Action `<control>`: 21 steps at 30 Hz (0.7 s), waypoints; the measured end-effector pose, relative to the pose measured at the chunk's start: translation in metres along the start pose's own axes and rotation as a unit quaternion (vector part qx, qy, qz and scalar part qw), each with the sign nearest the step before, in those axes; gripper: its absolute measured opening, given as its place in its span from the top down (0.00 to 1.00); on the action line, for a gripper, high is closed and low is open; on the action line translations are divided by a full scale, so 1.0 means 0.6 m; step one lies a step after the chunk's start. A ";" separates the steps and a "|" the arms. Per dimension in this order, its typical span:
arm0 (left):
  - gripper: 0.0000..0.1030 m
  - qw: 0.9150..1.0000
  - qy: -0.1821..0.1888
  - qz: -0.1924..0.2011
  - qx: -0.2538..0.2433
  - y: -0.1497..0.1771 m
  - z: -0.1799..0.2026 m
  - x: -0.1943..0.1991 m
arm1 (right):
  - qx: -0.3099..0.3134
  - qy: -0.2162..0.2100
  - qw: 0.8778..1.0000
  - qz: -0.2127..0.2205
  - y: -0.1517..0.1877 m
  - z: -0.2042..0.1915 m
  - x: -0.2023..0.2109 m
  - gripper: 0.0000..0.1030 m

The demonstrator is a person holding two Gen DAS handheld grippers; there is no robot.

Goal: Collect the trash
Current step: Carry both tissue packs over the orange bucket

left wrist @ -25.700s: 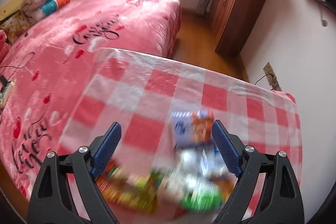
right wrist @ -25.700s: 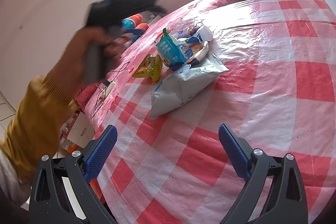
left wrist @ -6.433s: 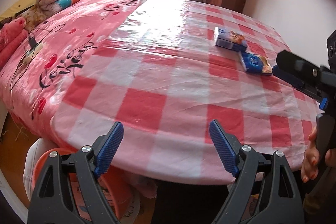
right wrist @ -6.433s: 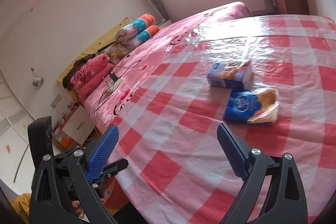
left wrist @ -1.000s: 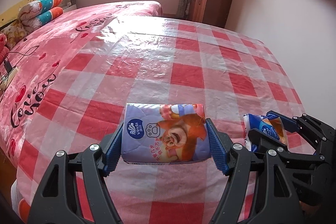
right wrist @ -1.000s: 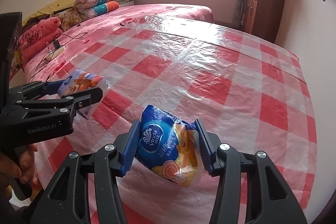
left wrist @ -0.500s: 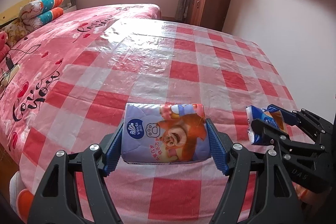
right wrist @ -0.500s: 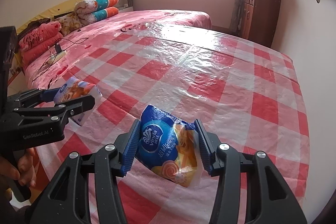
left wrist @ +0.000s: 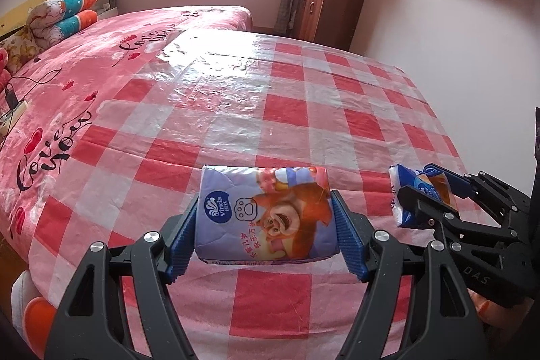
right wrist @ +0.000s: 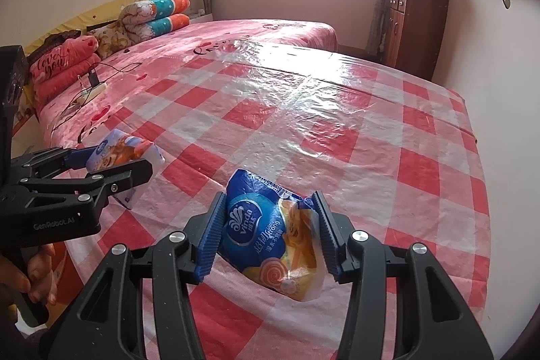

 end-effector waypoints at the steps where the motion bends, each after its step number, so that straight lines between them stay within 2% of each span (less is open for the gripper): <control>1: 0.30 1.000 0.001 0.000 -0.001 0.001 0.001 0.002 | 0.000 0.000 1.000 0.000 0.001 0.000 0.003 0.50; 13: 0.30 1.000 0.005 0.008 -0.002 0.010 -0.006 0.035 | 0.009 0.000 1.000 0.006 -0.001 -0.018 0.030 0.50; 21: 0.30 1.000 0.002 0.015 0.002 0.020 -0.027 0.066 | 0.024 -0.022 0.999 0.010 -0.010 -0.058 0.038 0.50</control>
Point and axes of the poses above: each gripper's, at about its wrist camera, not at the fingertips, and x roughly against the way its jaws point, z to its right, y to its underside, the point moved 4 cm from there along -x, roughly the way its jaws point, and after that the axes turned 15 degrees about x, right-handed, at the moved point
